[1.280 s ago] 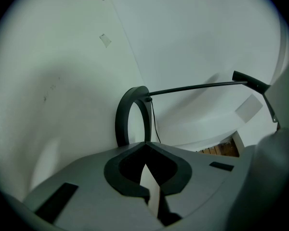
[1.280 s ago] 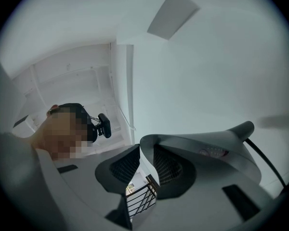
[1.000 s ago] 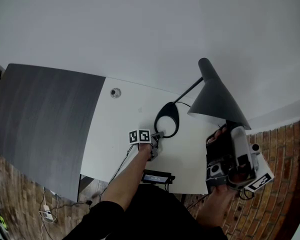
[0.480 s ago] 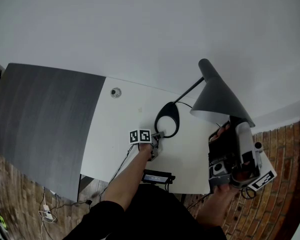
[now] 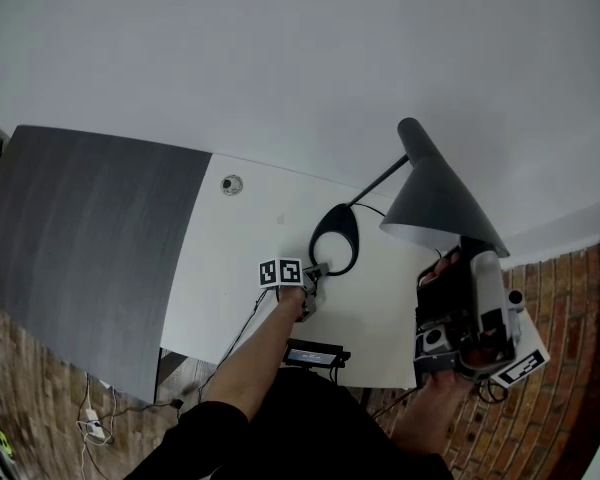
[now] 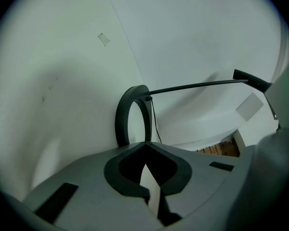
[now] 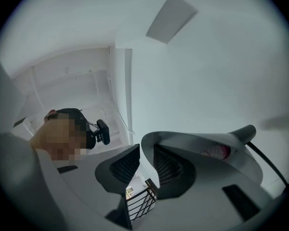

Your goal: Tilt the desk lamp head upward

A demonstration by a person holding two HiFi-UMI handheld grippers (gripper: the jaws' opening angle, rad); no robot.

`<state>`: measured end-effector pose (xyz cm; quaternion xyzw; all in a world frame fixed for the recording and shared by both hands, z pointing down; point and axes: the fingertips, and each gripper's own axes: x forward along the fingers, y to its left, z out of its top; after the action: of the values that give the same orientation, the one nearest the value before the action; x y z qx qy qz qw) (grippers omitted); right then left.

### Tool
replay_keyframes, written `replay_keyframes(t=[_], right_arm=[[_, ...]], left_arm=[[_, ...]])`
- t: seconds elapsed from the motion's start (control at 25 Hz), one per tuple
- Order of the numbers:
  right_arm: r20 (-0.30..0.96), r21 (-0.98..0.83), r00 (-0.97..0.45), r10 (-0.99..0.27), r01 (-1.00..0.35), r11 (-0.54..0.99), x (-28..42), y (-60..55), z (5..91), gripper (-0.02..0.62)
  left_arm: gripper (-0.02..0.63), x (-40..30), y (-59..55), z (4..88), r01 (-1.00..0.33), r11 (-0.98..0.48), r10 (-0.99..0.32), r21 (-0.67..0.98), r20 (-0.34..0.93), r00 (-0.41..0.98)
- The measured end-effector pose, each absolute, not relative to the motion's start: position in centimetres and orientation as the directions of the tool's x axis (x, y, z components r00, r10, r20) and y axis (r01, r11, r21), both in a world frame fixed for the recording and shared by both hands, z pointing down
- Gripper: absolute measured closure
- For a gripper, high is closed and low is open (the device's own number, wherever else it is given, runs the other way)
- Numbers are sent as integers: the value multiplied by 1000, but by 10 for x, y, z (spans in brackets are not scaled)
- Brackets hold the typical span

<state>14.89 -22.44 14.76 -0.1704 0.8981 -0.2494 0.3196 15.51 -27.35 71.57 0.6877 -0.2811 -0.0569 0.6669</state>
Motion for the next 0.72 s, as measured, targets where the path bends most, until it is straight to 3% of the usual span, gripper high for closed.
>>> replay_keyframes(t=[0.72], right_arm=[[-492,-588,-732,-471,-119,800,150,-234,137,503]], left_arm=[[597,155,-271,716,-319,42,-450,947,303,840]])
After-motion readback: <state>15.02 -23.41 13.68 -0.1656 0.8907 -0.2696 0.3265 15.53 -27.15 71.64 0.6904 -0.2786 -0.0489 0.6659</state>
